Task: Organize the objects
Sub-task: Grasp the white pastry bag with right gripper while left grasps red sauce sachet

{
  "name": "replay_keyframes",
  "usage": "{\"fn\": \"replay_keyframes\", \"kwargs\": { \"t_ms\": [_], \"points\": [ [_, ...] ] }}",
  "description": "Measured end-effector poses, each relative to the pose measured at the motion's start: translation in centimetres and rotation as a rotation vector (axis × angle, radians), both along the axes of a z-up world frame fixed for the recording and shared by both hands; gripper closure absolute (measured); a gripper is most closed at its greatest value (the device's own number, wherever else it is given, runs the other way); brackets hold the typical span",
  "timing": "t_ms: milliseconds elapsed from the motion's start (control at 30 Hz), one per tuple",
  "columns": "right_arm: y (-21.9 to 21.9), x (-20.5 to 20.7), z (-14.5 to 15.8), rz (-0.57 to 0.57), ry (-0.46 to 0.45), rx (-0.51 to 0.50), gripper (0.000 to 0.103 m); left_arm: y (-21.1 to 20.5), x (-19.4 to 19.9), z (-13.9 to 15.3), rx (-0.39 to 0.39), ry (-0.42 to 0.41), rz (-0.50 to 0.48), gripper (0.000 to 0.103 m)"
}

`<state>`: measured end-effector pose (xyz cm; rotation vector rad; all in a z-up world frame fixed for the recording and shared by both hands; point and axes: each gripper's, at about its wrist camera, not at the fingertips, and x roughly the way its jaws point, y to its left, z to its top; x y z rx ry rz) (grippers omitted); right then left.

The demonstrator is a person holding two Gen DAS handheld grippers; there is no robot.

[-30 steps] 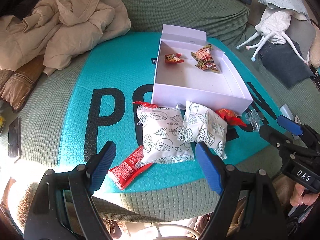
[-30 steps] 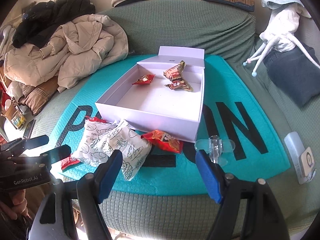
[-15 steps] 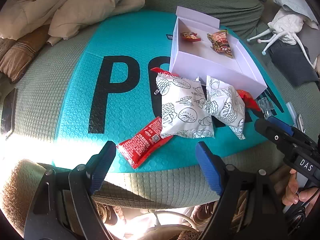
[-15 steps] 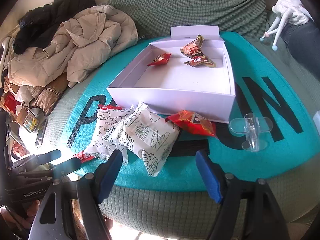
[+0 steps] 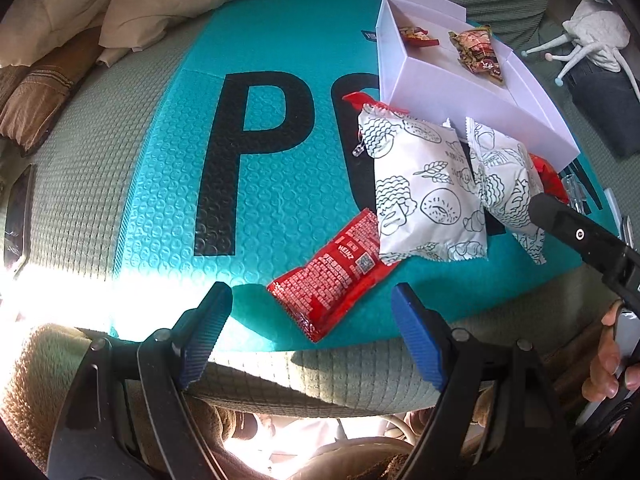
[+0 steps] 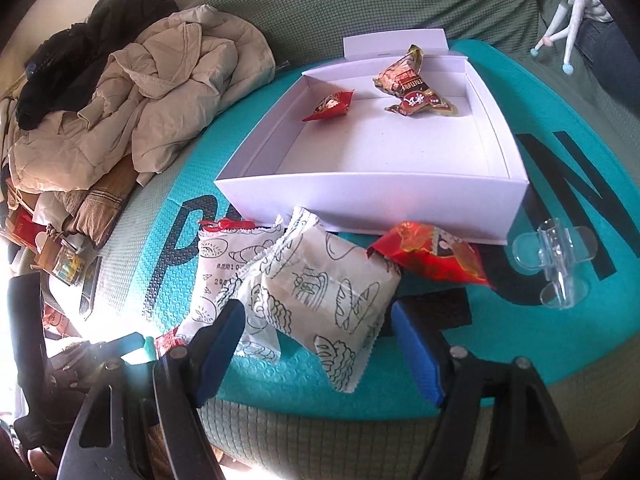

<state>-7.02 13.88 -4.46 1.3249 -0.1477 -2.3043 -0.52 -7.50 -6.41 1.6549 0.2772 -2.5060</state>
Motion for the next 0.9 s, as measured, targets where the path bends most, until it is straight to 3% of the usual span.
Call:
{"fn": "replay_keyframes", "kwargs": {
  "t_ms": [167,467,567,633,733,900],
  "points": [
    [-1.5,-1.1,-0.4,-0.032,0.001,0.046,0.018,-0.2,-0.5,-0.5,-0.015,0.001,-0.023,0.022],
    [-1.4,-1.6,-1.5,-0.065,-0.006,0.032,0.018,-0.4,-0.9,-0.7,-0.01,0.05,-0.067,0.022],
    [-1.2,-1.4,-1.6,-0.054,-0.005,0.024,0.023,-0.4,-0.6,-0.9,-0.013,0.07,-0.068,0.023],
    [-1.0,-1.1,-1.5,-0.052,0.001,0.011,0.028,-0.5,-0.3,-0.8,-0.02,0.089,-0.068,0.04],
    [-0.6,-0.8,-1.4,-0.045,-0.002,-0.006,0.033,-1.0,-0.1,-0.7,-0.021,0.1,-0.054,0.057],
    [-0.2,-0.2,-1.2,-0.037,0.002,-0.001,0.038,-1.3,0.3,-0.6,0.005,0.114,-0.057,0.069]
  ]
}}
